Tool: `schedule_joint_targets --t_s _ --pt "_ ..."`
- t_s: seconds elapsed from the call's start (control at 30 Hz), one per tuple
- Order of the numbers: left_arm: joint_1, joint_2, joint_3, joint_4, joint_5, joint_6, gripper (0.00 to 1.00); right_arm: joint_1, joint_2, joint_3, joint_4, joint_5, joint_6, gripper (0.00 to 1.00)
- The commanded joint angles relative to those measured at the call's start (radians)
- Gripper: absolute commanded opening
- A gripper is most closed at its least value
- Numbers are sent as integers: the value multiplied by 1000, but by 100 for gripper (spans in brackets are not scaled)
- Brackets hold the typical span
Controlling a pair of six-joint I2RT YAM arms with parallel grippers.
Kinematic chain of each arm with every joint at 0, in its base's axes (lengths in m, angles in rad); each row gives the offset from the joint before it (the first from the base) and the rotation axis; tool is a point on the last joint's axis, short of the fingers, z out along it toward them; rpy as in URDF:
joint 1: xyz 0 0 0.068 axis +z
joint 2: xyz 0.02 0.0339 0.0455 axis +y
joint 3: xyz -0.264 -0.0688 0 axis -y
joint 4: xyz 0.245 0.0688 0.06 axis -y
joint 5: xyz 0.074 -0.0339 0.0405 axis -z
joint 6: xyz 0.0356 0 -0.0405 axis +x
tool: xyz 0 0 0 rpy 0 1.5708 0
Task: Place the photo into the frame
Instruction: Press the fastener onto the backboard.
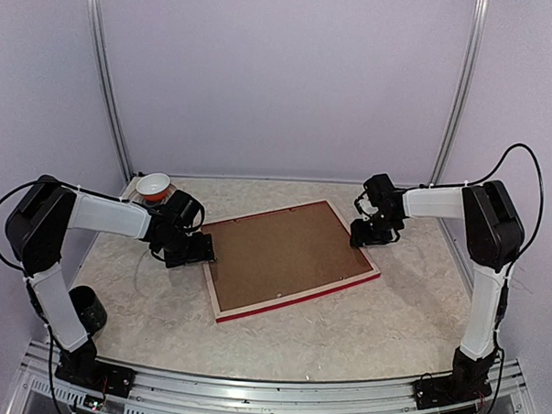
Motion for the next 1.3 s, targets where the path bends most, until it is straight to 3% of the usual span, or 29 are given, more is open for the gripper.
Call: schedule_joint_targets --t_s 0.0,0.13,0.5,0.67,1.27 --pt "5 3 -19 4 25 -10 88 7 4 7 -3 46 -13 53" --pt "5 1 -20 3 23 -11 88 7 -2 9 -5 21 -16 58" --pt "5 -5 -17 1 21 -10 88 8 -21 4 1 -28 -19 60" --pt "5 -7 -21 2 20 -10 88 8 5 12 -19 58 -6 58" --pt "5 -6 -23 2 21 -12 88 39 -1 -14 20 81 -38 38"
